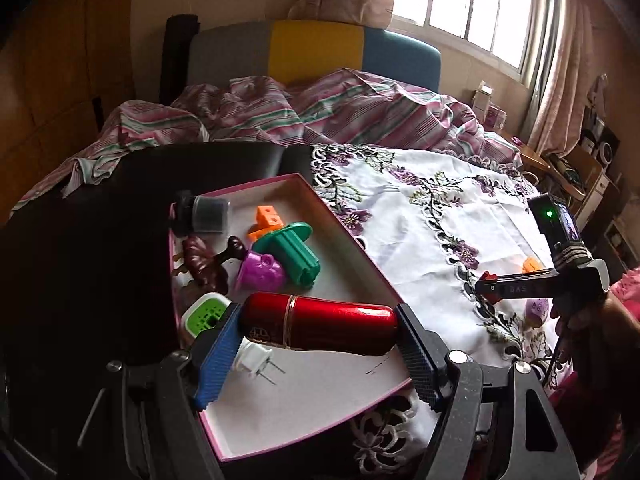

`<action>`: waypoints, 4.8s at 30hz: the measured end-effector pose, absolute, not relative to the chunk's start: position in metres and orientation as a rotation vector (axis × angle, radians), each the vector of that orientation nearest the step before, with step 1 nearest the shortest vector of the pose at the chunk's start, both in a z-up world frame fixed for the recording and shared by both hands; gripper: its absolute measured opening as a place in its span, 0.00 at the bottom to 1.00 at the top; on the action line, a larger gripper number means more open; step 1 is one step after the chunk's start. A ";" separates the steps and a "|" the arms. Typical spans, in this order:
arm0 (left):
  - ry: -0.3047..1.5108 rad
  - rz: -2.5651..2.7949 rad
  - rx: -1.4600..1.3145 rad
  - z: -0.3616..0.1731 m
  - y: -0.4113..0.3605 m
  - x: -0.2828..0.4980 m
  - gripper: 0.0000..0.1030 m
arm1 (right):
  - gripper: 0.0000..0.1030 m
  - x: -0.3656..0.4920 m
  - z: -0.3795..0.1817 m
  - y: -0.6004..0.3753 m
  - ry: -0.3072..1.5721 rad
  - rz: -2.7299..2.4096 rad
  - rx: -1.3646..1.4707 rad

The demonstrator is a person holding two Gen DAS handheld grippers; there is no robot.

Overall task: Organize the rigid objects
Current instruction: 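Carry the red cylinder over the tray with the left gripper while the right grasps the K piece, then lower the red cylinder into the tray and open the left gripper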

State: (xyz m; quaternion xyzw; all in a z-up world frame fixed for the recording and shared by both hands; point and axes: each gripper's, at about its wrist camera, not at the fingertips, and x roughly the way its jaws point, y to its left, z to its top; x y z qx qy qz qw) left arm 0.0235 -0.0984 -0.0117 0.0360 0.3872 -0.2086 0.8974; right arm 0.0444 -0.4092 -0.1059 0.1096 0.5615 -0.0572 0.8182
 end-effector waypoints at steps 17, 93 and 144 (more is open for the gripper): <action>0.841 -0.379 0.050 -0.028 -0.078 0.025 0.73 | 0.31 0.045 -0.104 -0.405 1.186 -0.135 0.200; 0.915 -0.313 -0.100 -0.044 -0.018 0.023 0.73 | 0.32 0.039 -0.103 -0.398 1.186 -0.162 0.154; 0.908 -0.377 0.241 -0.085 -0.141 0.098 0.74 | 0.31 0.043 -0.102 -0.395 1.184 -0.157 0.125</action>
